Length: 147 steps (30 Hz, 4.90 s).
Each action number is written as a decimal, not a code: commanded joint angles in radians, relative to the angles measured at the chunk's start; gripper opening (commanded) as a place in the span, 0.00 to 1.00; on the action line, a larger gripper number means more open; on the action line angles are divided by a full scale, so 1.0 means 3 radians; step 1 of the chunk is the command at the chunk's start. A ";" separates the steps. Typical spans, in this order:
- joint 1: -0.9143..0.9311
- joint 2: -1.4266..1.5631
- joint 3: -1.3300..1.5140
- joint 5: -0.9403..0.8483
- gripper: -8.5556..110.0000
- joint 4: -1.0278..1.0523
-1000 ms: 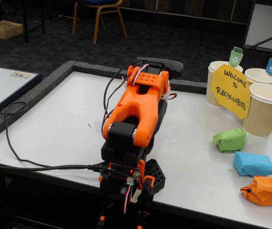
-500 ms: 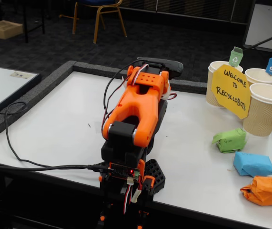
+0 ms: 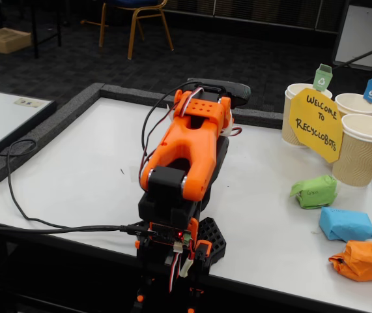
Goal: Sort rubbish by color.
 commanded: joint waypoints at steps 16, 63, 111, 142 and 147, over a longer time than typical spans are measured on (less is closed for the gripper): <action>-0.0061 0.0107 -0.0174 0.0056 0.07 -0.0010; 0.0153 -0.1273 -0.1974 0.0010 0.16 -0.0199; 0.1723 -0.2270 -0.4045 0.0000 0.17 0.0966; 0.3973 -0.2429 -0.3784 0.0000 0.19 0.0803; 0.4326 -0.2429 -0.3615 0.0000 0.19 0.0568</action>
